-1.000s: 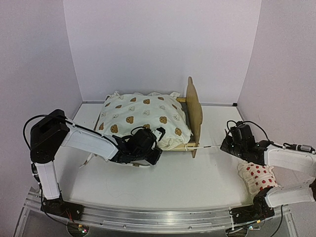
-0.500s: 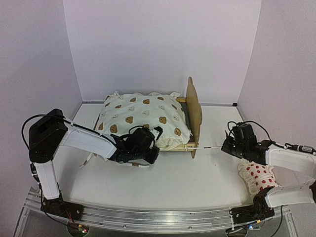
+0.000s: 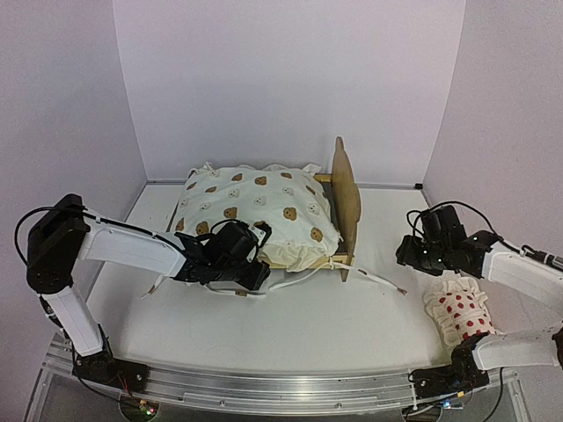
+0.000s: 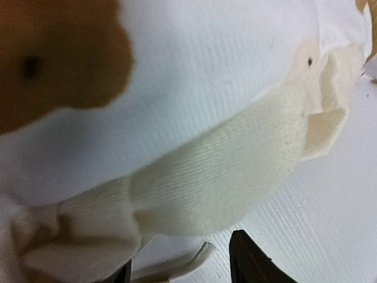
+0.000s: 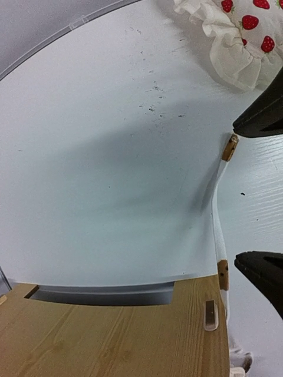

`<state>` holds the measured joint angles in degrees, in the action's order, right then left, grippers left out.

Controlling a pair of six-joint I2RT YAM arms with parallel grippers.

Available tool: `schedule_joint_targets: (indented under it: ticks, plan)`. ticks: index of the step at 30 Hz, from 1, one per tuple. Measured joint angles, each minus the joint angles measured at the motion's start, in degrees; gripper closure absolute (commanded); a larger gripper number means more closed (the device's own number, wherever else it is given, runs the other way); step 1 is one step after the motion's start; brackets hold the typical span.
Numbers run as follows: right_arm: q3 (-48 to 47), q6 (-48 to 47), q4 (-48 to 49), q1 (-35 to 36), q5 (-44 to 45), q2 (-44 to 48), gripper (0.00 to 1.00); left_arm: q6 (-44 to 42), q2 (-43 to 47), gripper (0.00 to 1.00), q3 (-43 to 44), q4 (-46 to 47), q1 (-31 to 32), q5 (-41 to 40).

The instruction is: Set up the pet bed

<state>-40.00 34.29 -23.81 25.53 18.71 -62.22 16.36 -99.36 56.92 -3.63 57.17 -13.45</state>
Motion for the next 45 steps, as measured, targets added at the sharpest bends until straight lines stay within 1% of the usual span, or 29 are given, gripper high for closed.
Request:
schedule_joint_targets:
  ticks: [3, 4, 7, 12, 14, 16, 22, 24, 25, 27, 28, 30, 31, 33, 35, 37, 40, 45]
  plan:
    - [-3.56, -0.73, -5.83, -0.02, -0.71, 0.0, 0.03, 0.5, 3.5, 0.2, -1.19, -0.29, 0.02, 0.24]
    - [-4.76, -0.56, -7.92, -0.02, -0.77, -0.01, 0.02, 0.58, 4.78, 0.17, -1.68, -0.52, 0.04, 0.3]
    - [-8.62, -0.86, -15.49, -0.01, 0.12, -0.09, 0.02, 2.0, 8.26, 0.12, -3.36, -0.94, 0.04, 0.37]
    - [-10.3, -0.12, -25.49, -0.02, 6.3, 0.8, 0.02, 3.7, 12.65, 0.11, -5.87, -2.52, 0.18, 0.48]
    - [-9.52, 1.08, -29.01, -0.19, 9.83, 1.69, 0.02, 4.22, 14.28, 0.11, -7.26, -2.95, 0.31, 0.92]
    - [-7.92, 2.13, -31.02, -0.8, 11.34, 2.57, 0.02, 4.7, 15.48, 0.11, -8.2, -3.87, 0.52, 1.43]
    - [-1.33, 4.71, -34.55, -7.07, 11.3, 2.45, 0.02, 4.96, 16.43, 0.12, -9.06, -4.03, 1.78, 2.75]
    - [0.78, 5.06, -34.57, -9.77, 10.52, 2.35, 0.03, 4.98, 16.43, 0.12, -9.06, -4.03, 2.13, 2.99]
    - [1.81, 5.14, -34.45, -11.07, 9.88, 2.31, 0.07, 4.98, 16.43, 0.12, -9.06, -4.02, 2.26, 3.11]
    - [4.01, 5.1, -33.27, -13.66, 8.16, 2.17, 0.2, 4.96, 16.43, 0.13, -9.06, -4.0, 2.51, 3.36]
    - [5.33, 4.95, -32.44, -14.82, 7.17, 1.97, 0.3, 4.96, 16.43, 0.13, -9.06, -3.99, 2.58, 3.41]
    - [7.32, 4.84, -31.23, -16.1, 5.95, 1.25, 0.57, 4.95, 16.43, 0.14, -9.06, -4.01, 2.69, 3.45]
    - [8.1, 4.77, -30.61, -16.44, 5.39, 0.88, 0.69, 4.94, 16.43, 0.14, -9.06, -4.0, 2.69, 3.45]
    - [9.18, 4.16, -29.62, -16.72, 4.49, 0.49, 0.86, 4.94, 16.43, 0.14, -9.06, -4.0, 2.72, 3.43]
    - [9.47, 3.45, -29.01, -16.81, 3.77, 1.29, 0.93, 4.94, 16.43, 0.15, -9.06, -3.98, 2.8, 3.39]
    - [9.37, 3.27, -28.4, -16.87, 2.92, 3.22, 0.97, 4.94, 16.43, 0.15, -9.06, -3.96, 2.8, 3.38]
    - [7.23, 2.5, -29.27, -16.87, 0.17, 7.01, 1.0, 4.93, 16.43, 0.16, -9.08, -3.91, 2.8, 3.38]
    - [-0.72, 2.41, -30.39, -16.75, -6.79, 11.36, 1.0, 4.74, 16.43, 0.17, -9.08, -3.81, 2.84, 3.75]
